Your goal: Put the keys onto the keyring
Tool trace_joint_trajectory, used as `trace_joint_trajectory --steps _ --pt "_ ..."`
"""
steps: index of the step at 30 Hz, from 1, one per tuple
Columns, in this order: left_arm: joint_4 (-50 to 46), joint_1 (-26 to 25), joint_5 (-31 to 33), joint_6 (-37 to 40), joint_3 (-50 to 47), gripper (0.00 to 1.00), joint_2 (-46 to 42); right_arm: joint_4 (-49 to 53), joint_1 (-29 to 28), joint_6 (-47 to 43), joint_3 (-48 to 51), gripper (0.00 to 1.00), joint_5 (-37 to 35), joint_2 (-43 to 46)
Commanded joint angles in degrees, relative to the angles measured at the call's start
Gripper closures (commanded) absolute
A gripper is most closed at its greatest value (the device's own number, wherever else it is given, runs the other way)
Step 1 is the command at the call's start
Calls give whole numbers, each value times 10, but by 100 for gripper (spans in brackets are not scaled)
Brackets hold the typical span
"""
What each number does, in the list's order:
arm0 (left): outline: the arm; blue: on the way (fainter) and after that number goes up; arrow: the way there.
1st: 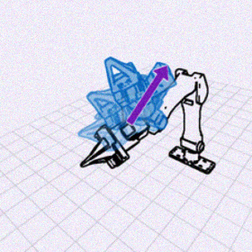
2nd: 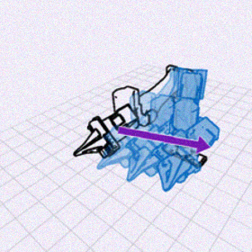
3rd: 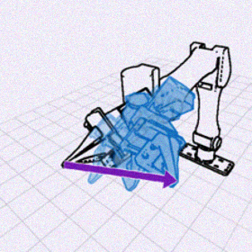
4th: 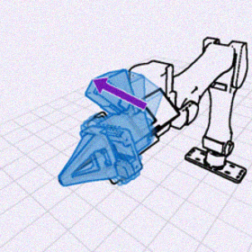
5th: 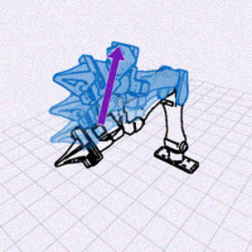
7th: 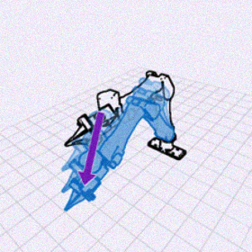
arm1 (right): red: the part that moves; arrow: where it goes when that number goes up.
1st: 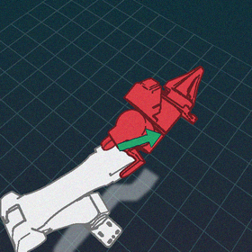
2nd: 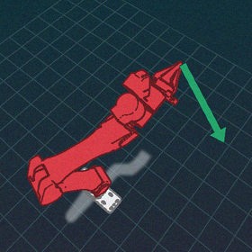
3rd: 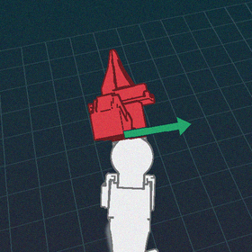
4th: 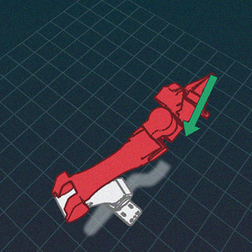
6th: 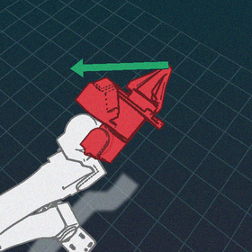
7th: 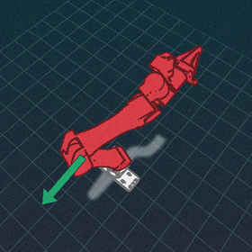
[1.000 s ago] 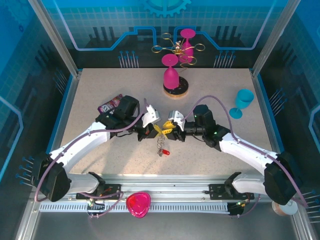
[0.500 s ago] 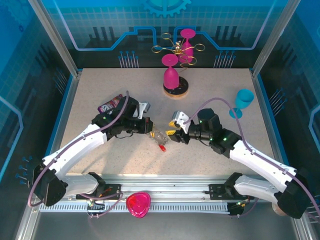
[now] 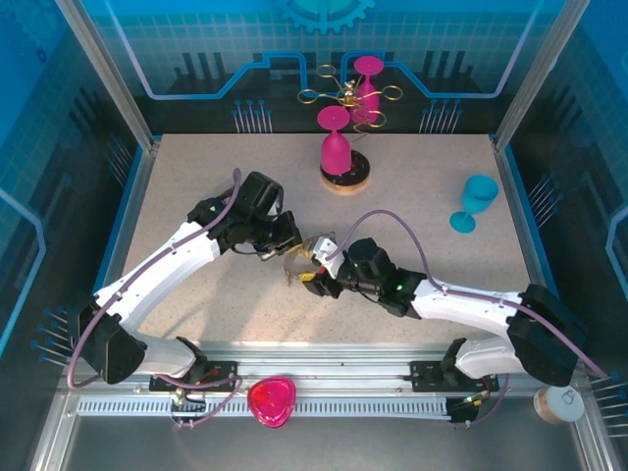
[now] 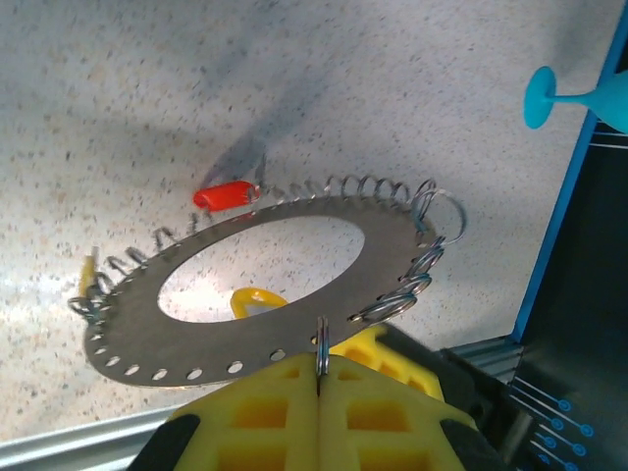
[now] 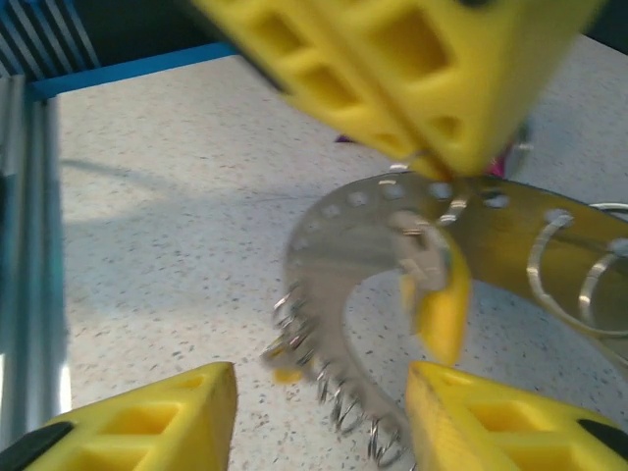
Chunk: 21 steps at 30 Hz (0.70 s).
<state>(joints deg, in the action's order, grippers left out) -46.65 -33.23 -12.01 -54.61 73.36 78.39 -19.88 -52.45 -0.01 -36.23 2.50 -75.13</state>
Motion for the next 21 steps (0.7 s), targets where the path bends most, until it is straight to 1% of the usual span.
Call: trace_joint_trajectory --steps 1,7,10,12,14,15,20,21 --pt "-20 -4 -29 -39 12 100 1 -101 -1 19 13 46 -60 -12" --pt "-22 -4 -42 -40 15 100 2 -137 14 34 20 42 -50 -36" --pt "-23 -4 -45 -40 16 100 1 -162 21 40 18 42 -16 -44" --pt "-22 -4 -47 -41 15 100 1 -171 23 42 16 44 3 -51" --pt "-23 -4 -50 -39 16 100 -1 -175 24 45 13 50 7 -56" --pt "-25 -3 -49 -38 15 100 0 -179 26 47 15 56 9 -56" --pt "-27 -4 -45 -35 18 100 -3 -166 34 48 24 91 14 -45" --pt "-26 -4 -45 -35 18 100 -3 -161 37 45 28 96 14 -41"
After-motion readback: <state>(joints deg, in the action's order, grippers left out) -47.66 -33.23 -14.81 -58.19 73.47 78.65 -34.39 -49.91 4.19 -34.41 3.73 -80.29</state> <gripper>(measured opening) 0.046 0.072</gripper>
